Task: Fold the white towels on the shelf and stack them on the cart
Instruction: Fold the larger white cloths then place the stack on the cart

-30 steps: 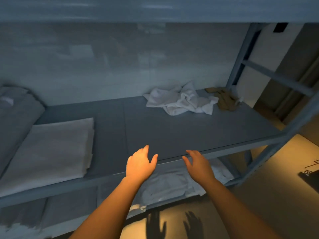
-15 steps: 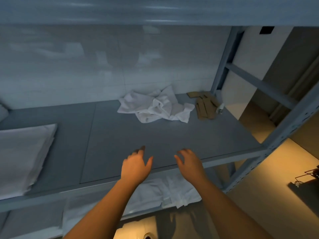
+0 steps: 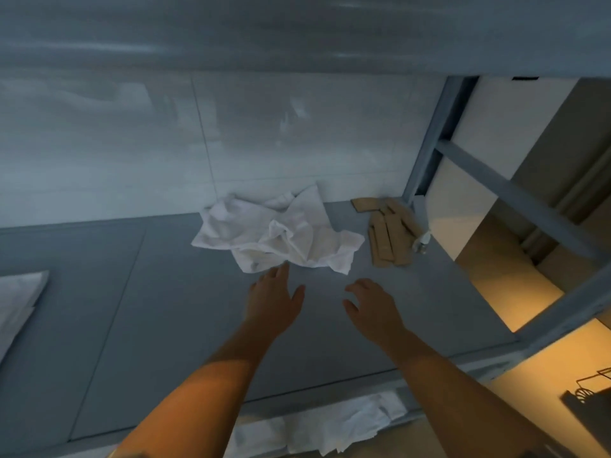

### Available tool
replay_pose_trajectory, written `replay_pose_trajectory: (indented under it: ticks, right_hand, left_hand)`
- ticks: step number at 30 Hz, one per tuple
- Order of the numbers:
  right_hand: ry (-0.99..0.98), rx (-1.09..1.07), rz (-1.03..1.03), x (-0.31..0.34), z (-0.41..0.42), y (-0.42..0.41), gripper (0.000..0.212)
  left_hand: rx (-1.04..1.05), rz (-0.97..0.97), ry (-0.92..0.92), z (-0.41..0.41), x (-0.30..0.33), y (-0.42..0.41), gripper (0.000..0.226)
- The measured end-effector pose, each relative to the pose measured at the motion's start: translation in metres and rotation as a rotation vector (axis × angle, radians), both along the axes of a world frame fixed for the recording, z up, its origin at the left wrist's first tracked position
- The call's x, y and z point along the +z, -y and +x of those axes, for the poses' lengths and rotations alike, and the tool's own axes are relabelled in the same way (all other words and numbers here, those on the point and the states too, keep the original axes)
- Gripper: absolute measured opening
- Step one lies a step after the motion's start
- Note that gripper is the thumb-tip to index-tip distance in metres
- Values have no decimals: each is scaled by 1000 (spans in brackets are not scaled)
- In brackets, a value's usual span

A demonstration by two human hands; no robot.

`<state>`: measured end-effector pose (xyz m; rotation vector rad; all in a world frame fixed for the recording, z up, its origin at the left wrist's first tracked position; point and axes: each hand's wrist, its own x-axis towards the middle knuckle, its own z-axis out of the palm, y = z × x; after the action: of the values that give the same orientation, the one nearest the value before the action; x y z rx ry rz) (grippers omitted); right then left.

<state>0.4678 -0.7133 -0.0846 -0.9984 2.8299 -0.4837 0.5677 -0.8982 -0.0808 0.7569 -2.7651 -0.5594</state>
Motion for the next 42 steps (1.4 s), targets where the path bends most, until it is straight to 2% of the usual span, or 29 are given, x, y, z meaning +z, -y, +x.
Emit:
replay_pose_trajectory:
  ticks: [7,12,15,16,18,20,21,26,31,35,42]
  right_hand:
    - [-112,68,124,-8,-71,19,52]
    - [-224,129,149,-28,-122,41,68]
    - [-211,134,142,-48,-143,56,79]
    - [-208,133,142,-52,-149,61,77]
    - [-211,150,109,-60,-156,72,56]
    - [-152,142,-34,-63,-154,78,37]
    - [-116,134,-114,-64,-151,78,34]
    - [-68,203,-288,-39,-117,55,36]
    - [-17,302,-396,-8,-87,40,34]
    - [6,333,-402,12,-64,19,31]
    - [28,392,-398,28,-16,4,27]
  left_hand:
    - [6,-58,72,-46,-14,2,69]
    - [-5,-143,102,-85,-39,1,73]
    - [-44,-171,98,-112,-52,2,76]
    - [-57,-179,91,-119,-56,4,77]
    - [-81,-203,82,-128,-62,5,77]
    - [-97,-221,83,-130,-67,3,77]
    - [-111,-210,81,-131,-67,1,78]
    - [-121,-163,64,-114,-44,-20,75]
    - [-50,-246,-22,-96,-7,-20,45]
    - [-44,-279,-69,-74,19,-29,39]
    - [-170,-258,-66,-14,23,-25,24]
